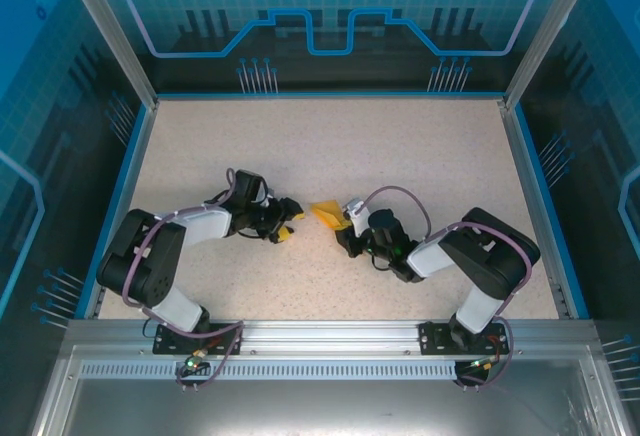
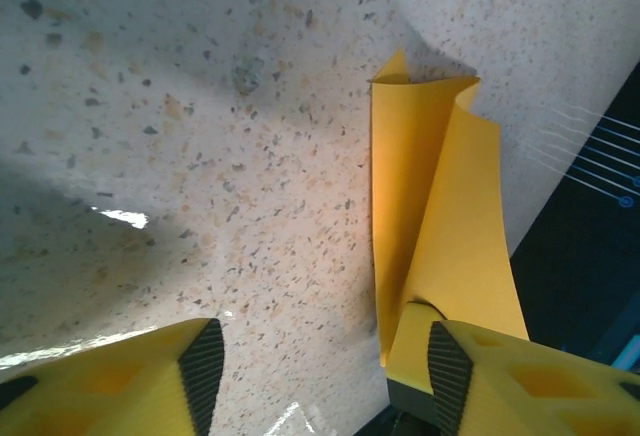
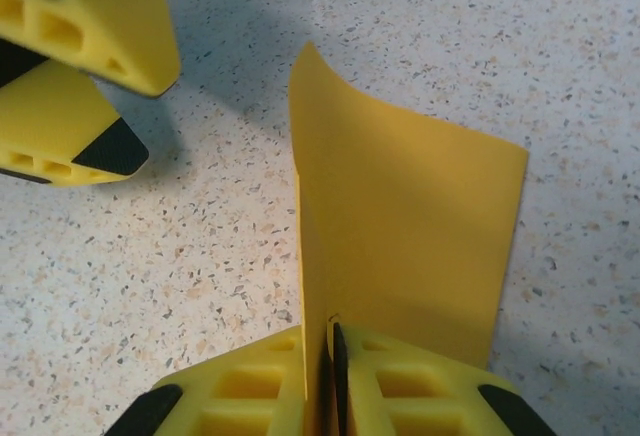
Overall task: Fold a paper plane with a square sheet of paper (pick it up from the middle)
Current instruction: Fold the wing for the fifth time at the center of the table.
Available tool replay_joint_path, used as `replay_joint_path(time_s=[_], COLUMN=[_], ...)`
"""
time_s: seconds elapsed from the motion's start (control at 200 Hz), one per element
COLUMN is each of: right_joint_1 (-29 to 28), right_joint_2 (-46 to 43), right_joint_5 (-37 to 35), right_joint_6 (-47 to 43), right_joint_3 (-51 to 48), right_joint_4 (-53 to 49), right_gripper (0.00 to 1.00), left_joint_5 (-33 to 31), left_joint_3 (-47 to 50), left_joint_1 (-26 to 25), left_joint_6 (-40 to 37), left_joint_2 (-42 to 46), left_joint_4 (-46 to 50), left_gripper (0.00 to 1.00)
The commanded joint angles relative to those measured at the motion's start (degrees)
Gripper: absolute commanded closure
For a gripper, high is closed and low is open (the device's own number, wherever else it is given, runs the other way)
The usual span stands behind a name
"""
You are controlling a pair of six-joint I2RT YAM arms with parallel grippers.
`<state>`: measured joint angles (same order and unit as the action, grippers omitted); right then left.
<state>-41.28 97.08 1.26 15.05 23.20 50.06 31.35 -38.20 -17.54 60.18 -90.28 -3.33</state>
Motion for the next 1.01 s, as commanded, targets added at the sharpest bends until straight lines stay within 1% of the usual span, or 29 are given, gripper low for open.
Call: replay_joint_path(time_s=[0.0, 0.175, 0.36, 0.52, 0.78, 1.0], right_joint_1=[1.3, 3.2, 5.0, 5.6, 8.3, 9.6], right_joint_2=[-0.1, -0.6, -1.1, -1.5, 0.4, 1.6], right_joint_5=[3.4, 6.5, 11.3, 12.4, 18.3, 20.2], right_joint_6=[6.7, 12.6, 17.5, 20.1, 25.4, 29.2], right_joint_3=[0.9, 0.9, 3.3, 3.6, 3.8, 4.0], right_joint_4=[-0.5, -1.0, -6.4, -7.5, -5.7, -4.4], right_gripper=[0.85, 0.85, 0.85, 0.85, 0.85, 0.85], left_joint_5=[2.5, 3.5, 4.0, 4.5, 4.9, 5.1], left_joint_3=[1.6, 1.7, 2.2, 2.1, 0.2, -1.3], left_joint_1=[-0.6, -1.9, -3.4, -5.0, -6.9, -7.9], left_joint_6=[0.1, -1.3, -1.1, -0.7, -1.0, -1.3], left_joint_2=[1.5, 0.8, -0.7, -2.5, -5.6, -7.4], left_joint_4=[-7.1, -9.2, -12.6, -15.3, -18.1, -19.4], left_gripper=[0.47, 0.51, 0.53, 0.54, 0.56, 0.56])
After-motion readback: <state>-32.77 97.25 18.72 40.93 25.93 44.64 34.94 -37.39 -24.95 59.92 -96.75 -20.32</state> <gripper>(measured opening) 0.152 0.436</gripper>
